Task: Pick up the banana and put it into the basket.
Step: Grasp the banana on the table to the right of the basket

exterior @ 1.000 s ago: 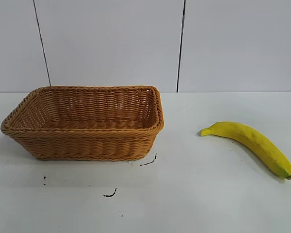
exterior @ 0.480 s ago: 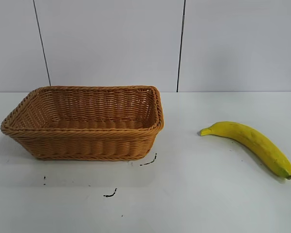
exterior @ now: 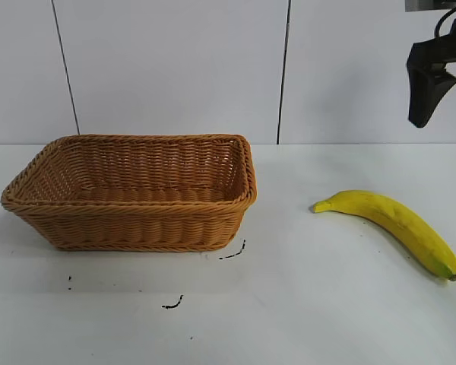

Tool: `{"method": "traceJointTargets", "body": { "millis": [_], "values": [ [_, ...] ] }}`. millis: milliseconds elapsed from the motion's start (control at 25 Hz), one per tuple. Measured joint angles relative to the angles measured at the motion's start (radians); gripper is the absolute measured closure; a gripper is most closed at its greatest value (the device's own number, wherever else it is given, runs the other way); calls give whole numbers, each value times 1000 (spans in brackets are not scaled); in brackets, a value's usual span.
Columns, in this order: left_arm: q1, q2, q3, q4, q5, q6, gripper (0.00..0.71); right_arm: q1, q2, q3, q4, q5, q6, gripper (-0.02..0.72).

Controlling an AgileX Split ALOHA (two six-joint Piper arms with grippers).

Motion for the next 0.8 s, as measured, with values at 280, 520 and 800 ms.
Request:
{"method": "traceJointTargets", "body": {
  "millis": [280,520,800],
  "values": [
    [0,0,0,0,0,0,15,3,43,1,-2,-5,0,14],
    [0,0,0,0,0,0,15,3,122,1,-4,-19,0,14],
    [0,0,0,0,0,0,15,-7,226,1,-4,-72,0,14]
  ]
}}
